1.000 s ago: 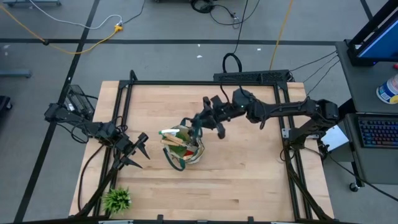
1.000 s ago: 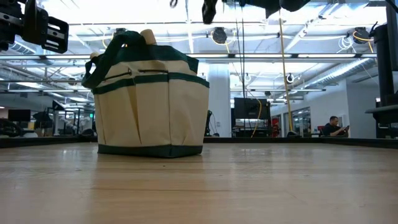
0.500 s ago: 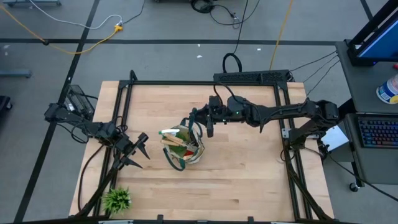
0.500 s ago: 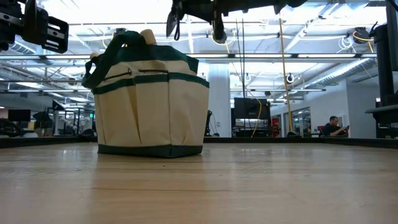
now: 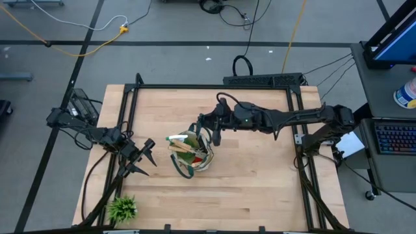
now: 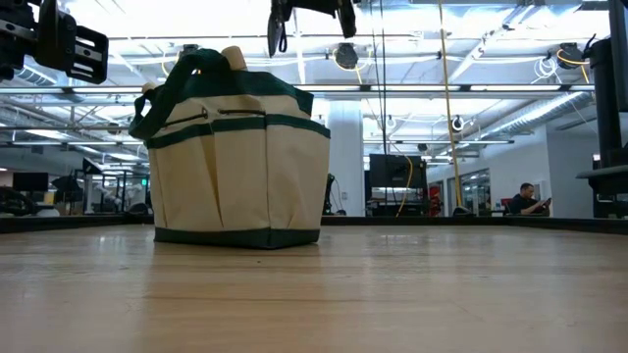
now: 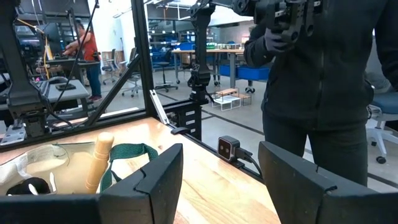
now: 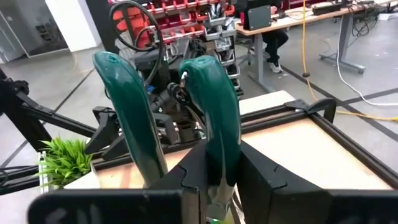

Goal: Pick & Place Garden tools in Gardening bag
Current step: Put the shear scissors into the gardening bag

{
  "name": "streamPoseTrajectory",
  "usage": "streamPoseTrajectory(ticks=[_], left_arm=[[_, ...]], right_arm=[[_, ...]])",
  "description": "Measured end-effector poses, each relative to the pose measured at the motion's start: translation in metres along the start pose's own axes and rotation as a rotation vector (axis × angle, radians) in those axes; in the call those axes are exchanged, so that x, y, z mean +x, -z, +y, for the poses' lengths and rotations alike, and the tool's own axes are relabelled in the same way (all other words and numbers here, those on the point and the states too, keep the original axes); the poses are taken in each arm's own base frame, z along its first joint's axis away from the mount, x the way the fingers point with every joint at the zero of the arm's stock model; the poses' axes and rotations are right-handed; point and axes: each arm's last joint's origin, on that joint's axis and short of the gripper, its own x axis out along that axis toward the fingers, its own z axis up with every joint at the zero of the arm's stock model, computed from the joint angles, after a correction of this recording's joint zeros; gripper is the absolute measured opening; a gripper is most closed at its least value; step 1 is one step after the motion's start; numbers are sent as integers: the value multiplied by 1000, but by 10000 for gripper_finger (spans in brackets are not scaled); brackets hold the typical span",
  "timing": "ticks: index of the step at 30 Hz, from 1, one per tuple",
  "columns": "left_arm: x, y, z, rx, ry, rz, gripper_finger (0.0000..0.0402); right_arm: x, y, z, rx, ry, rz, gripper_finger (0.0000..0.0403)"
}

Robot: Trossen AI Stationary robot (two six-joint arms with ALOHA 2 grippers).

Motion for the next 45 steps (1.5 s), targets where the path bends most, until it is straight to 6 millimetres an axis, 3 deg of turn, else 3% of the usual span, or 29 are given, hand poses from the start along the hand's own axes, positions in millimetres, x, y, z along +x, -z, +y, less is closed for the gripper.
streamPoseTrajectory(ticks=[6, 12, 20, 36, 45], left_arm=[[0, 0, 0, 0, -1, 0, 216], [0, 0, 0, -4, -2, -1, 216], [0, 0, 0, -5, -1, -1, 216], [0, 0, 0, 12, 0, 0, 216], [0, 0, 0, 20, 0, -2, 216]], right_arm=[[12, 16, 5, 16, -7, 53, 51], [39, 39, 3, 6, 11, 141, 51], [64, 40, 9, -42, 23, 253, 51], [74, 66, 10, -79, 46, 402, 51], [73, 68, 9, -86, 48, 422, 51]])
